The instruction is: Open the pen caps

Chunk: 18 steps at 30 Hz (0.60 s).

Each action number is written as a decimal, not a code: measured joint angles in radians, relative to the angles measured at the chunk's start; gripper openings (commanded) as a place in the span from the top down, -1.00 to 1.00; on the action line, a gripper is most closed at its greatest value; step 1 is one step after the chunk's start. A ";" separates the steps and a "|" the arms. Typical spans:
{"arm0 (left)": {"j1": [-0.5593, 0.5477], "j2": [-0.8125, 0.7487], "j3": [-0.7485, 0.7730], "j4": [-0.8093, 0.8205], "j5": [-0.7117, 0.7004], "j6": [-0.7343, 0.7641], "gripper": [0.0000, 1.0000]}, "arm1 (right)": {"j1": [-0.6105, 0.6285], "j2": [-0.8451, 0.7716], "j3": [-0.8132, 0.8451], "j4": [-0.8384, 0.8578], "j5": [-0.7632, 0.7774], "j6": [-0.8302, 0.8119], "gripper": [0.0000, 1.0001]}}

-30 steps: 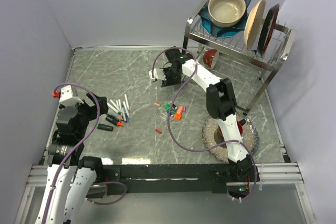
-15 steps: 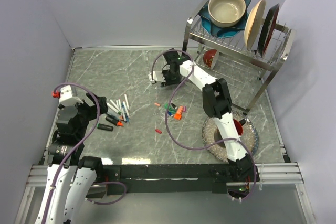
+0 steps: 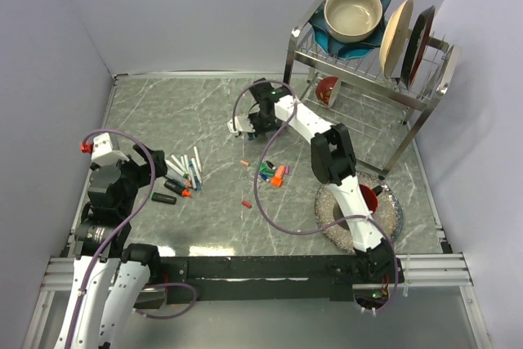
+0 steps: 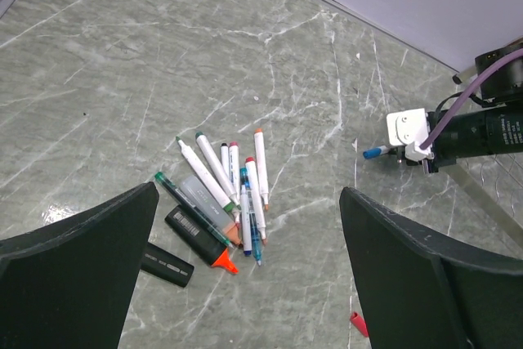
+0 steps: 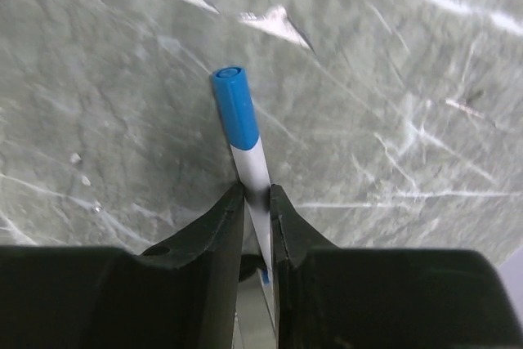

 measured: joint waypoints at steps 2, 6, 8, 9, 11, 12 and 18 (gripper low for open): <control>0.000 0.000 0.000 0.000 0.000 0.000 -0.99 | 0.011 0.000 0.000 -0.004 -0.002 0.000 0.57; 0.000 0.000 0.000 0.000 -0.005 0.000 -0.99 | 0.045 0.000 0.000 -0.010 0.000 0.018 0.57; 0.000 0.000 0.000 0.000 -0.009 0.000 -0.99 | 0.070 0.000 0.002 -0.009 0.000 0.040 0.57; 0.000 -0.001 0.000 0.000 -0.011 0.000 -0.99 | 0.084 0.000 0.004 -0.010 0.000 0.058 0.53; 0.000 -0.003 0.000 0.000 -0.017 0.000 -0.99 | 0.114 0.000 0.004 -0.009 0.003 0.098 0.49; 0.000 -0.006 0.000 0.000 -0.019 0.000 -0.99 | 0.132 0.000 0.005 -0.008 0.009 0.133 0.46; -0.001 -0.018 0.000 -0.001 -0.027 0.000 -0.99 | 0.199 0.000 0.006 -0.011 0.037 0.307 0.38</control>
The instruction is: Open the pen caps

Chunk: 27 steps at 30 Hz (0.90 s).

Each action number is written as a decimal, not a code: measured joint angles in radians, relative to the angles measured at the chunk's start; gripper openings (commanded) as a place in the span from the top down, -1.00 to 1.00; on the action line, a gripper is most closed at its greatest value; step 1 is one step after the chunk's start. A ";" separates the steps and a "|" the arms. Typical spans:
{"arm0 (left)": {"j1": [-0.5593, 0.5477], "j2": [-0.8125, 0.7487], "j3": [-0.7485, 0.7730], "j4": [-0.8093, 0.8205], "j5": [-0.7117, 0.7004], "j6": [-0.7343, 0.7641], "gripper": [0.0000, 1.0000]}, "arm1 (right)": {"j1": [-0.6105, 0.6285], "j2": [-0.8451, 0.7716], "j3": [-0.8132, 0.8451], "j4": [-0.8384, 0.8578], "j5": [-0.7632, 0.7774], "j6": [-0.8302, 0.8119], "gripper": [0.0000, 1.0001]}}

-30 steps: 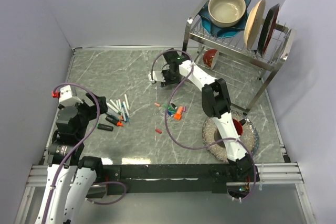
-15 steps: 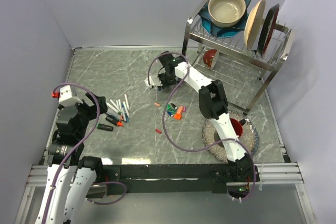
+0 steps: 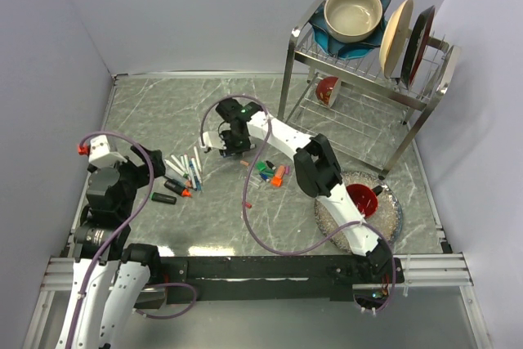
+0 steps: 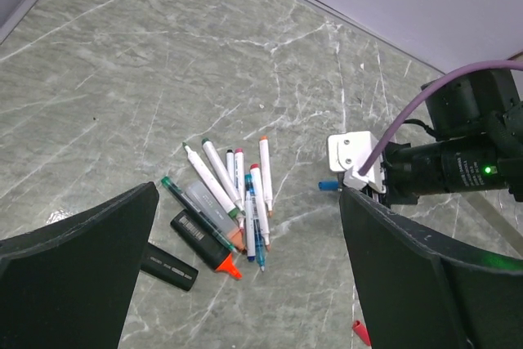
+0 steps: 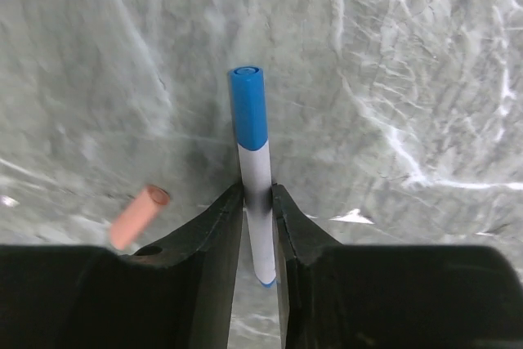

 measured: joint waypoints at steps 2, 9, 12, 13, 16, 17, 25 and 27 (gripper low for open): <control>0.000 -0.004 0.000 -0.001 -0.004 0.000 -0.99 | 0.008 0.000 0.000 -0.001 0.011 0.043 0.35; 0.000 -0.018 0.000 -0.002 -0.024 0.000 -0.99 | -0.002 0.000 0.000 0.000 0.041 0.130 0.32; 0.000 -0.024 0.000 -0.002 -0.025 -0.001 -0.99 | -0.007 0.000 -0.001 0.000 0.043 0.148 0.46; 0.000 -0.026 0.000 -0.002 -0.025 -0.001 -0.99 | -0.008 0.000 -0.001 0.000 0.043 0.154 0.51; 0.000 -0.032 0.000 -0.003 -0.024 -0.006 -0.99 | -0.010 0.000 -0.002 -0.002 0.049 0.161 0.82; 0.000 -0.037 0.000 -0.004 -0.024 -0.012 -0.99 | -0.010 0.000 -0.002 -0.003 0.051 0.164 1.00; 0.000 -0.124 -0.066 0.007 0.103 -0.230 -0.99 | -0.014 -0.014 -0.024 0.027 0.048 0.225 1.00; 0.000 -0.147 -0.129 0.016 0.146 -0.320 -0.99 | -0.021 -0.023 -0.042 0.043 0.035 0.255 1.00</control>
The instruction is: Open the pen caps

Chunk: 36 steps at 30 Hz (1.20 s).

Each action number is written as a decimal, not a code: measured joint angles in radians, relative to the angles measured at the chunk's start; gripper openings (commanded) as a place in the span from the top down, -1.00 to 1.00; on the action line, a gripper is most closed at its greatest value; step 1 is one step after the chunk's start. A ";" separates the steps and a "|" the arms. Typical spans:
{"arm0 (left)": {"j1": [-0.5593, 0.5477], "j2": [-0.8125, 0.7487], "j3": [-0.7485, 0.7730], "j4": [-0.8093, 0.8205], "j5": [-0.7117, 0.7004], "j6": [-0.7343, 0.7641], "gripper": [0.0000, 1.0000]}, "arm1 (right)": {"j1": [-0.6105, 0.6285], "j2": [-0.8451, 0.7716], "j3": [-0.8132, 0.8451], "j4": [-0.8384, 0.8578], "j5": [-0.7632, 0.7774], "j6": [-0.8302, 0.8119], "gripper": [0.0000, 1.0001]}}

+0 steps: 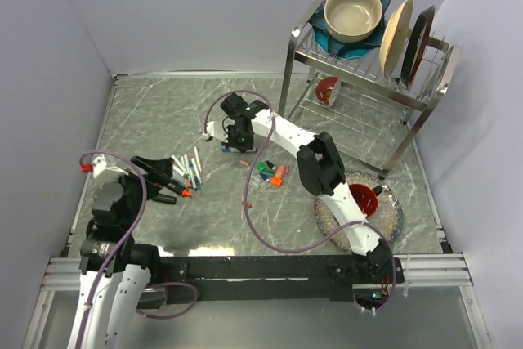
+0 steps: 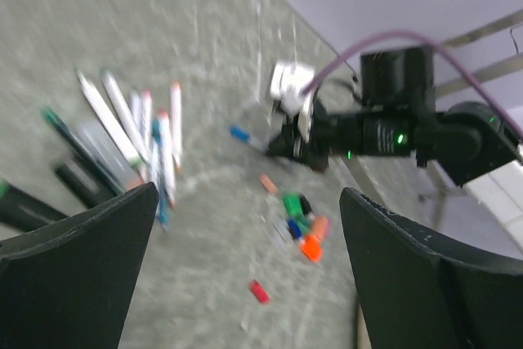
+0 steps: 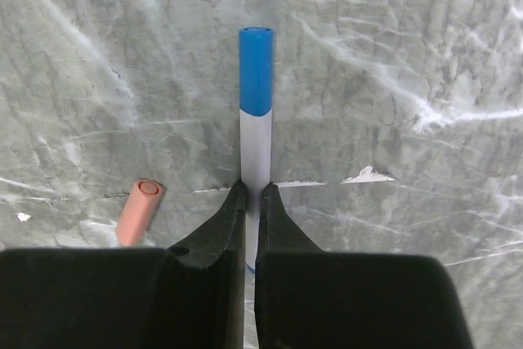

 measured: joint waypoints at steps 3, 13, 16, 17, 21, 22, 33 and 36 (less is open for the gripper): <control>0.000 -0.021 -0.101 0.018 0.061 -0.129 -0.99 | -0.018 -0.012 -0.019 0.011 -0.040 0.054 1.00; -0.001 0.142 -0.391 0.428 0.225 -0.470 -0.97 | -0.097 -0.184 -0.216 0.050 -0.235 0.244 1.00; -0.001 0.328 -0.393 0.615 0.261 -0.497 -0.93 | -0.115 -0.233 -0.231 0.068 -0.299 0.285 1.00; -0.001 0.395 -0.389 0.667 0.274 -0.501 -0.91 | -0.122 -0.245 -0.231 0.076 -0.330 0.301 1.00; -0.007 0.602 -0.344 0.816 0.316 -0.508 -0.90 | -0.135 -0.282 -0.249 0.087 -0.426 0.348 1.00; -0.014 0.645 -0.324 0.845 0.323 -0.507 -0.89 | -0.137 -0.293 -0.264 0.089 -0.457 0.361 1.00; -0.164 0.925 -0.069 0.899 0.256 -0.456 -0.54 | -0.135 -0.311 -0.304 0.078 -0.660 0.468 1.00; -0.199 0.973 -0.021 0.852 0.211 -0.441 -0.27 | -0.135 -0.312 -0.317 0.078 -0.684 0.485 1.00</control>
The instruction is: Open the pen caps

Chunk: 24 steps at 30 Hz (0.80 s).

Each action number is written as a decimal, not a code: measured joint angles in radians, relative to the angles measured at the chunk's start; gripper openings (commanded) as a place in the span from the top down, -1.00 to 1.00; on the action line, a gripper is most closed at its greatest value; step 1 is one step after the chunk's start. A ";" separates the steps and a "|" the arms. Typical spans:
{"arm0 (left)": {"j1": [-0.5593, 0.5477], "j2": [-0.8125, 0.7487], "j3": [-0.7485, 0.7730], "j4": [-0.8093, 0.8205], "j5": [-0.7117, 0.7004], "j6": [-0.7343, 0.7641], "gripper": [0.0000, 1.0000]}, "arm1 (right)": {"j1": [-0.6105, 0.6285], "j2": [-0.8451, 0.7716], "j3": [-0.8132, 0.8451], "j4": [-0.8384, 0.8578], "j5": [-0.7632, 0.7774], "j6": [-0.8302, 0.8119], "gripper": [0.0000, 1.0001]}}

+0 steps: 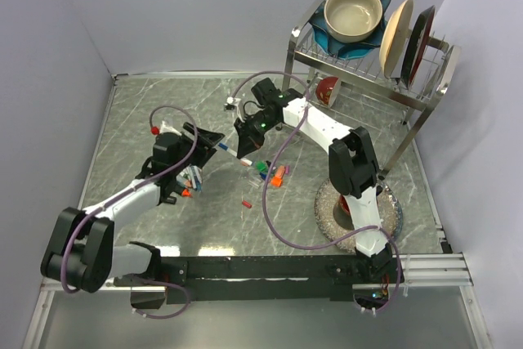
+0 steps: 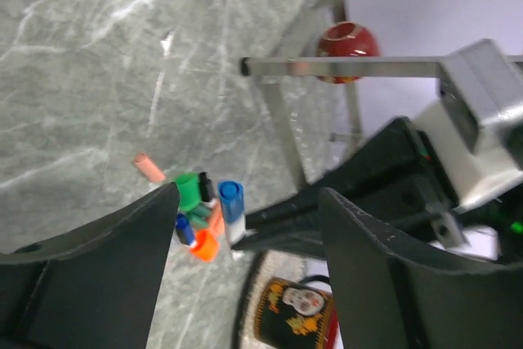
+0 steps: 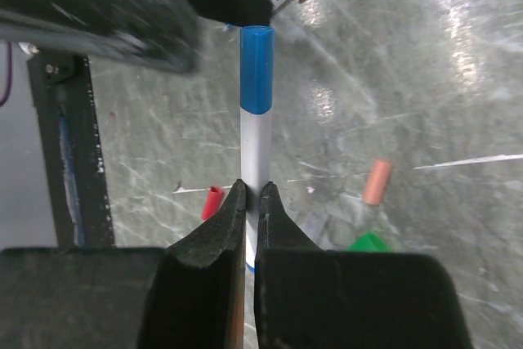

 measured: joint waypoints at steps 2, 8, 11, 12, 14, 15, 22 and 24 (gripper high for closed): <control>-0.026 0.024 0.024 -0.037 -0.034 0.009 -0.16 | 0.000 0.000 -0.012 0.001 -0.013 0.010 1.00; -0.051 0.048 0.052 -0.096 -0.087 0.033 0.10 | 0.000 0.000 -0.018 0.002 -0.037 0.032 1.00; -0.051 0.059 0.056 -0.109 -0.093 0.040 0.10 | 0.000 0.000 -0.020 0.003 -0.044 0.040 1.00; -0.051 0.066 0.059 -0.113 -0.093 0.041 0.11 | 0.000 0.000 -0.020 0.004 -0.046 0.043 1.00; -0.053 0.079 0.061 -0.113 -0.094 0.041 0.16 | 0.000 0.000 -0.020 0.004 -0.046 0.048 1.00; -0.053 0.085 0.063 -0.113 -0.093 0.041 0.18 | 0.000 0.000 -0.020 0.004 -0.046 0.050 1.00; -0.055 0.113 0.078 -0.099 -0.077 0.040 0.84 | 0.000 0.000 -0.026 0.004 -0.042 0.052 1.00; -0.055 0.114 0.082 -0.077 -0.061 0.037 0.98 | 0.000 0.000 -0.029 0.004 -0.043 0.054 1.00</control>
